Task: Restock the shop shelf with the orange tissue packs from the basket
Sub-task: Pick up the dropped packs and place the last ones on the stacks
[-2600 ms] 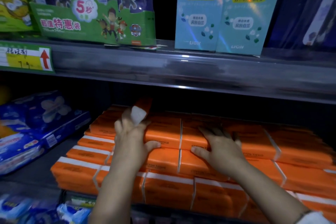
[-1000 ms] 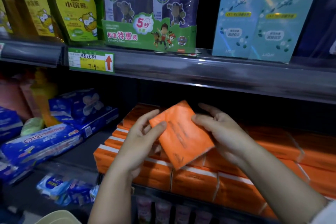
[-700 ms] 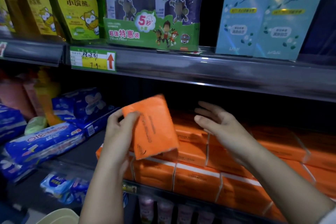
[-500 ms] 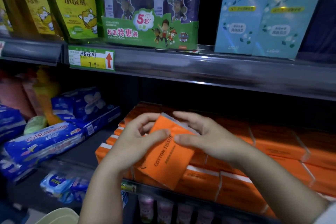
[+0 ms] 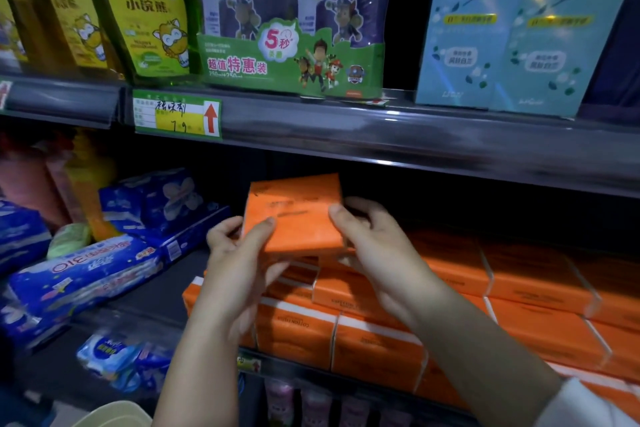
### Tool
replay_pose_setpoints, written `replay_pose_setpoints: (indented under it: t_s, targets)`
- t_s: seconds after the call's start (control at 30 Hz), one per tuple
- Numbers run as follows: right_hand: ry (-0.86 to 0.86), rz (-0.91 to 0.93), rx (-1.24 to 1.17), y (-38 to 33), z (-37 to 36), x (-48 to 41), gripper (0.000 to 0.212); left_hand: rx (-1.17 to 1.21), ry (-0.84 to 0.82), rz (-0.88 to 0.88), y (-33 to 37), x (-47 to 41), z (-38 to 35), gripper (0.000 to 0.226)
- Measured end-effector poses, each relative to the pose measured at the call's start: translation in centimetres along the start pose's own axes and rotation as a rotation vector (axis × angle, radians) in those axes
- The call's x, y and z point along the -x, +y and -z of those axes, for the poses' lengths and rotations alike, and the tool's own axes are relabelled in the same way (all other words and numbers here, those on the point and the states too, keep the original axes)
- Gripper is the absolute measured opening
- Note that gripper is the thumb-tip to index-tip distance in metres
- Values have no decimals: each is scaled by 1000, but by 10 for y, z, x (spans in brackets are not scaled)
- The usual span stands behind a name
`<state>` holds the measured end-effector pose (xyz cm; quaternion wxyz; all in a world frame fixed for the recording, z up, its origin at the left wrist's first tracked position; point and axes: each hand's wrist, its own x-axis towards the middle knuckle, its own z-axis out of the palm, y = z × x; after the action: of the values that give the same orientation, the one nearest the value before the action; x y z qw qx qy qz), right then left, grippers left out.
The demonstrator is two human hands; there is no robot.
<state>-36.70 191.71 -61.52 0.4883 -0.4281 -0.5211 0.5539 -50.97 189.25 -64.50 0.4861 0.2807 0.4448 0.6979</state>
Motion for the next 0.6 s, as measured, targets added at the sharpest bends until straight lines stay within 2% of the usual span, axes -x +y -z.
replay_pose_setpoints:
  t_s: [0.07,0.17,0.2,0.27,0.4,0.6]
  targets:
    - [48,132,279,0,15,-6,41,-68,140,-62,-3,-11,12,29]
    - [159,318,937,4,49,-13,52,-364,308,-149,-7,-22,30,24]
    - [158,324,1128,7,59,-14,54,-433,340,-151,-9,-24,34,22]
    - [136,203,1368,15,71,-13,56,-550,379,-137,-14,-29,39,21]
    - [68,-53,1468,26,83,-7,59,-707,369,-76,-24,-34,36,29]
    - [24,-104,1518,33,86,-5,65,-834,301,-12,-32,-27,20,44]
